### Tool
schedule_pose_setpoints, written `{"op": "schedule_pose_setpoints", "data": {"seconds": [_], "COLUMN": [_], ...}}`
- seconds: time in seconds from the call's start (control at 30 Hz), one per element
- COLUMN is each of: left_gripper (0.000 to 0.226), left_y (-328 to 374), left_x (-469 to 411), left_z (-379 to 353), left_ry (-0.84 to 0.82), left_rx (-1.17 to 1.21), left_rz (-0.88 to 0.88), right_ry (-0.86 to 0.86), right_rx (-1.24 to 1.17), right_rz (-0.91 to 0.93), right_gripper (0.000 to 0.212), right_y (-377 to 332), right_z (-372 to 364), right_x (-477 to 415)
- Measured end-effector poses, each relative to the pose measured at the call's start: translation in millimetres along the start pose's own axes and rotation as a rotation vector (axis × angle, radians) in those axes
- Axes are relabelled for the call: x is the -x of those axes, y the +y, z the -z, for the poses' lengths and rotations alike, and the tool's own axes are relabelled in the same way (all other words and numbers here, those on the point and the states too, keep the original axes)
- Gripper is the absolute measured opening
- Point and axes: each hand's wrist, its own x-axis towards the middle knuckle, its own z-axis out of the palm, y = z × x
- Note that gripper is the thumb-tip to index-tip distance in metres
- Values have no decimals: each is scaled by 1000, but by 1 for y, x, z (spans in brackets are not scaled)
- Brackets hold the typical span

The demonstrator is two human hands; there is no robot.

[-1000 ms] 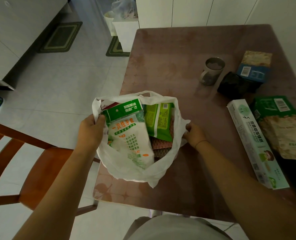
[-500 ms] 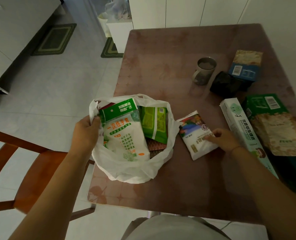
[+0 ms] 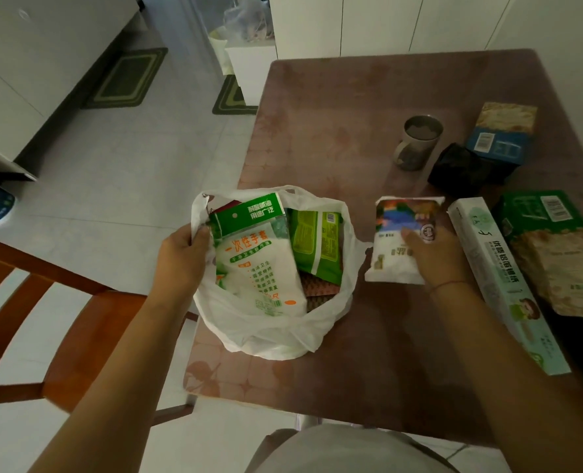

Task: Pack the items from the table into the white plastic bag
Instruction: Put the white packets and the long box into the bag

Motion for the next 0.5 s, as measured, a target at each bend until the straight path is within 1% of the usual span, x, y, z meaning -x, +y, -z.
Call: {"op": "schedule_pose_setpoints", "data": {"seconds": [0.07, 0.1, 0.17, 0.23, 0.27, 0.4, 0.43, 0.5], "left_gripper": [28, 28, 29, 30, 30, 31, 29, 27], "left_y": [-1, -1, 0, 3, 4, 4, 3, 0], "left_x": [0, 0, 0, -1, -1, -3, -3, -5], "left_z": [1, 0, 0, -1, -2, 1, 2, 4], "left_ry": [-2, -2, 0, 5, 9, -8, -12, -8], "left_rx": [8, 14, 26, 32, 36, 47, 43, 48], "left_rz": [1, 2, 10, 18, 18, 14, 18, 29], "right_ry": [17, -17, -170, -367, -452, -735, -766, -772], "right_rx": [-167, -208, -246, -272, -232, 156, 215, 325], "right_rz": [67, 94, 121, 104, 117, 213, 214, 243], "right_gripper": [14, 15, 11, 10, 13, 16, 17, 14], "right_y": [-26, -39, -58, -64, -62, -36, -31, -29], "right_z": [-3, -8, -28, -60, -77, -122, -127, -132], "right_x": [13, 19, 35, 52, 62, 84, 85, 84]}}
